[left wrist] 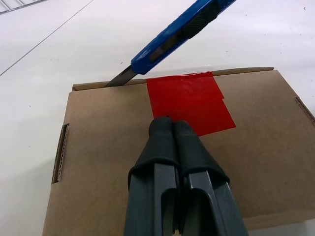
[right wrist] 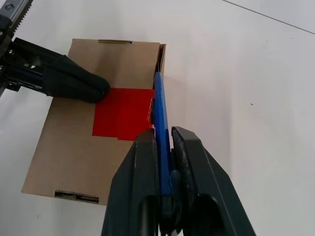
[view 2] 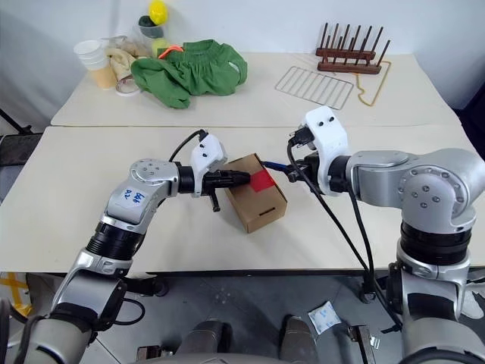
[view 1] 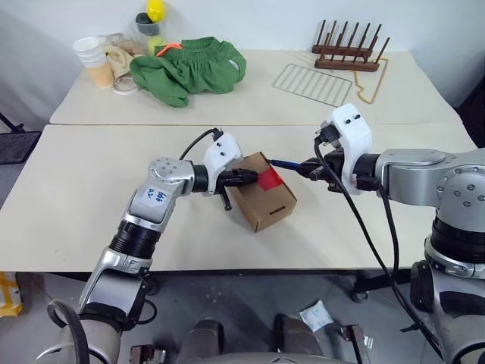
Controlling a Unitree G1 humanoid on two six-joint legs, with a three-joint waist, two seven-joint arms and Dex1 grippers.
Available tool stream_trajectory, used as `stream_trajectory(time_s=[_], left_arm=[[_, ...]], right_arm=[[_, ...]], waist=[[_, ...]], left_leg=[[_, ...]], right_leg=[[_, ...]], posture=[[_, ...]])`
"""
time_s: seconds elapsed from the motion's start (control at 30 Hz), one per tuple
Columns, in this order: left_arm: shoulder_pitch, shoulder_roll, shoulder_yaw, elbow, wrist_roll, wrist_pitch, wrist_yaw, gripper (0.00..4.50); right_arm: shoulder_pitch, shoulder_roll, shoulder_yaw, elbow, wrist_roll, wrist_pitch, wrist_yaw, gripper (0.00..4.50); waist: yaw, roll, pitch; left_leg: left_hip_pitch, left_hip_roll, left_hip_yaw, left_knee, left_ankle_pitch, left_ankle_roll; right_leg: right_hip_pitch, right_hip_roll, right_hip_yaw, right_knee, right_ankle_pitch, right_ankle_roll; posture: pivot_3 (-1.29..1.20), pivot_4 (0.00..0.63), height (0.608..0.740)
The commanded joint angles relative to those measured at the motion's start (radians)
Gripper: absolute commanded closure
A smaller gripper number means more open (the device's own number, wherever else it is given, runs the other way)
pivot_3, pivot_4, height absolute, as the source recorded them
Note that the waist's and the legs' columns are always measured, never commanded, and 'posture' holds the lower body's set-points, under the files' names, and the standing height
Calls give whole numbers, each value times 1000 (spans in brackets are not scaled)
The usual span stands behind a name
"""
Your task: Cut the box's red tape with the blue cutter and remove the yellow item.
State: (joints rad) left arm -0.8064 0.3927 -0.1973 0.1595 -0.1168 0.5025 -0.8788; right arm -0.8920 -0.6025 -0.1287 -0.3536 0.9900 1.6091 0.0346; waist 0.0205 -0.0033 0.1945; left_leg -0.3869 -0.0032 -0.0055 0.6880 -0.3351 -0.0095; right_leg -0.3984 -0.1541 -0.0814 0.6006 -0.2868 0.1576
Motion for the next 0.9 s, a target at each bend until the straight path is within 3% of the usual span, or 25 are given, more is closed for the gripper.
stream_trajectory(time_s=[0.03, 0.33, 0.9], left_arm=[[22, 11, -5, -8, 3, 10, 3, 4500], [22, 9, -11, -15, 9, 31, 18, 4500], [14, 1, -108, -49, 73, 127, 72, 4500]], right_arm=[[-14, -20, -22, -30, -5, 5, 18, 4349], [1, -96, 36, 11, 134, 5, 20, 4349], [-40, -253, 132, 139, 458, 5, -123, 4349]], waist=[[0, 0, 0], [0, 0, 0], [5, 0, 0]], left_leg=[[0, 0, 0, 0, 0, 0], [0, 0, 0, 0, 0, 0], [1, 0, 1, 0, 0, 0]], right_leg=[[0, 0, 0, 0, 0, 0], [0, 0, 0, 0, 0, 0], [0, 0, 1, 0, 0, 0]], posture=[[0, 150, 740], [0, 150, 740], [0, 150, 740]])
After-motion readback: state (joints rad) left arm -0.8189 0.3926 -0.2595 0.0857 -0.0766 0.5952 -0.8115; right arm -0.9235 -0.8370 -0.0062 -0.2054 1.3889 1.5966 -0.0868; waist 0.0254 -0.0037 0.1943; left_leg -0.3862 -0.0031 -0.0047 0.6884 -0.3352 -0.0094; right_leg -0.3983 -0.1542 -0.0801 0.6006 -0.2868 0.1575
